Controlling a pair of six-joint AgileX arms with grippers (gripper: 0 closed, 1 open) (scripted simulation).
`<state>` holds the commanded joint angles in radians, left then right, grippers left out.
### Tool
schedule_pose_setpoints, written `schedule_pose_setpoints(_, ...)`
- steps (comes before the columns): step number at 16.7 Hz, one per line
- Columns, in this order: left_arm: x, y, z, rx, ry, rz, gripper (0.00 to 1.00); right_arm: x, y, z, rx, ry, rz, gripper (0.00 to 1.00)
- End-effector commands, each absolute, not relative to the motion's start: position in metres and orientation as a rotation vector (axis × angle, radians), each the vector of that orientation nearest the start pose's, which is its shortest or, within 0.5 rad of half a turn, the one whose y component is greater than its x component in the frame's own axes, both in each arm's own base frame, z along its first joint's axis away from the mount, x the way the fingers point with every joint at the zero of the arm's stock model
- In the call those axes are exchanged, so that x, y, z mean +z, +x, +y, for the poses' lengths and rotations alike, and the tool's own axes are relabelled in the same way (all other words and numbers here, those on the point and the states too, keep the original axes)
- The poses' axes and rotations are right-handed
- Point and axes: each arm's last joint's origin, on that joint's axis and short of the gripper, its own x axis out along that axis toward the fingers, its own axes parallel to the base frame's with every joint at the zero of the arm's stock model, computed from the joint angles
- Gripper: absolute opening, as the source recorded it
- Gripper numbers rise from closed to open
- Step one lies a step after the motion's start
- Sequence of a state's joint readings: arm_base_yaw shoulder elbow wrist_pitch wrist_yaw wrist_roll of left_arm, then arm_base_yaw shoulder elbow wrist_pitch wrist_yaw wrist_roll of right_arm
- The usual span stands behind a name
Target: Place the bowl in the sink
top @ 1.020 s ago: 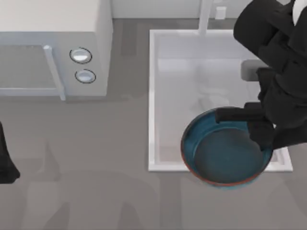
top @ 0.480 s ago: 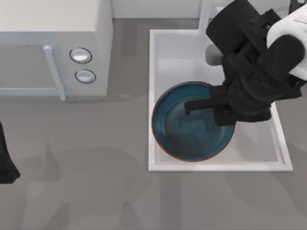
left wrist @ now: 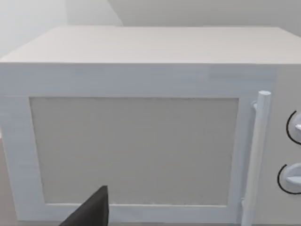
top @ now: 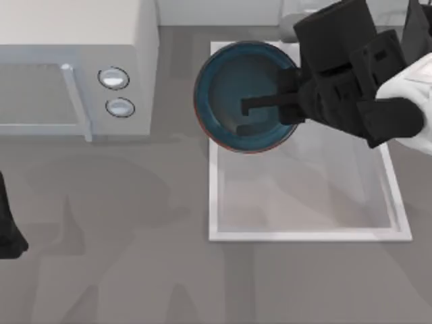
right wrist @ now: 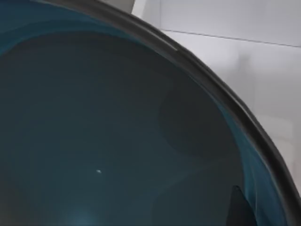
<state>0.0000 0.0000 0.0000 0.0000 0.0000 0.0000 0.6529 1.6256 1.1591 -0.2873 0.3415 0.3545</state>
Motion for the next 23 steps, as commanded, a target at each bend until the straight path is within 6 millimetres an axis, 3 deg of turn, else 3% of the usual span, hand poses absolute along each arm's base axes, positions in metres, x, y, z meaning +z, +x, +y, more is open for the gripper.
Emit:
schedule_pose_setpoints(6, 0.16, 0.106, -0.001, 0.0, 0.0, 0.0, 1.0, 0.231, 0.3, 0.208, 0.116, 0.001, 0.362, 0.0)
schedule_pose_setpoints(11, 0.16, 0.106, -0.001, 0.0, 0.0, 0.0, 1.0, 0.22, 0.293, 0.197, 0.032, 0.025, 0.102, 0.0)
schedule_pose_setpoints(17, 0.16, 0.106, -0.001, 0.0, 0.0, 0.0, 1.0, 0.209, 0.271, 0.184, -0.01, 0.0, 0.001, 0.0)
schedule_pose_setpoints(23, 0.16, 0.106, -0.001, 0.0, 0.0, 0.0, 1.0, 0.208, 0.272, 0.183, -0.012, -0.001, 0.003, 0.0)
